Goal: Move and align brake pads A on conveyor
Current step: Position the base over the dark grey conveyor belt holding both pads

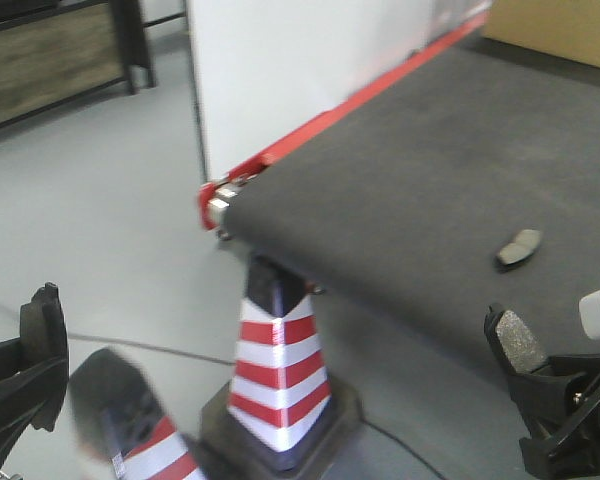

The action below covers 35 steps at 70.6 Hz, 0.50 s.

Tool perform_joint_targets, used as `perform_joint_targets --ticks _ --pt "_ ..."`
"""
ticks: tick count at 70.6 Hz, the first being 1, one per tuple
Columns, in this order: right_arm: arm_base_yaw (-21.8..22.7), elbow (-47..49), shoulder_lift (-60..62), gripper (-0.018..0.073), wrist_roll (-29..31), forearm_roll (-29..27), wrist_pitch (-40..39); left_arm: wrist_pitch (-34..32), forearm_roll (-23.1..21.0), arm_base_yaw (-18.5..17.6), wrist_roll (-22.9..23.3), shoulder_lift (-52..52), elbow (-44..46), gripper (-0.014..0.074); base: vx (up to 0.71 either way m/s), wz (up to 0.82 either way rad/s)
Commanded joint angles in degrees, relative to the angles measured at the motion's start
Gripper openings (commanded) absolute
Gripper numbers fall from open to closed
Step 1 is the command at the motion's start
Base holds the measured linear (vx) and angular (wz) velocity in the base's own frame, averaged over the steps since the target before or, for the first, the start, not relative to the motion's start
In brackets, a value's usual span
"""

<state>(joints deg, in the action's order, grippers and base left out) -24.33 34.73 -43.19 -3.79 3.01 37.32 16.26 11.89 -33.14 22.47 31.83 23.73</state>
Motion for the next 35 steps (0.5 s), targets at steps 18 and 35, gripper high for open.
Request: perform_joint_targets --ticks 18,35 --pt "0.0 1.7 0.4 0.0183 0.5 0.3 -4.6 -5.3 0.3 -0.2 0.1 -0.2 1.8 0.0128 0.22 -0.51" --pt "0.0 1.7 0.4 0.0183 0.5 0.3 -4.6 -5.3 0.3 -0.2 0.1 -0.2 1.8 0.0128 0.17 -0.61"
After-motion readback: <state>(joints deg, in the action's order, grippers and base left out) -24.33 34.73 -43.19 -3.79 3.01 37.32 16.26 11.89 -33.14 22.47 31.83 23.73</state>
